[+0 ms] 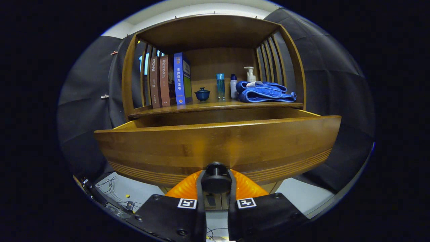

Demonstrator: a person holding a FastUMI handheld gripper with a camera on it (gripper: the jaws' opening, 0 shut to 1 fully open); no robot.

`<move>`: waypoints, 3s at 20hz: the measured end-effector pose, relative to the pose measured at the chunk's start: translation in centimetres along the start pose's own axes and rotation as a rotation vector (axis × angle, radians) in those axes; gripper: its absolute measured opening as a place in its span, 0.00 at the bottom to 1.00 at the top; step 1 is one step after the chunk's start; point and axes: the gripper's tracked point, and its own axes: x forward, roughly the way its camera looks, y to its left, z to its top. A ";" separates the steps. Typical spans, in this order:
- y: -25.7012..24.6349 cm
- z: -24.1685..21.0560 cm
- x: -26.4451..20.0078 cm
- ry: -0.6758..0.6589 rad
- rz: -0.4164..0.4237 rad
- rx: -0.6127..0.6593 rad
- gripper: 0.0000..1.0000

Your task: Pull open the drawer, take out the items inside it, and place them on the countertop above the cabinet.

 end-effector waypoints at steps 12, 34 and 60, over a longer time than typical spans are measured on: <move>-0.6 -1.7 -2.9 0.035 0.015 -0.019 0.31; 0.8 14.6 2.1 0.308 0.165 -0.073 0.99; -1.8 -2.2 10.2 1.019 -0.013 -0.118 0.42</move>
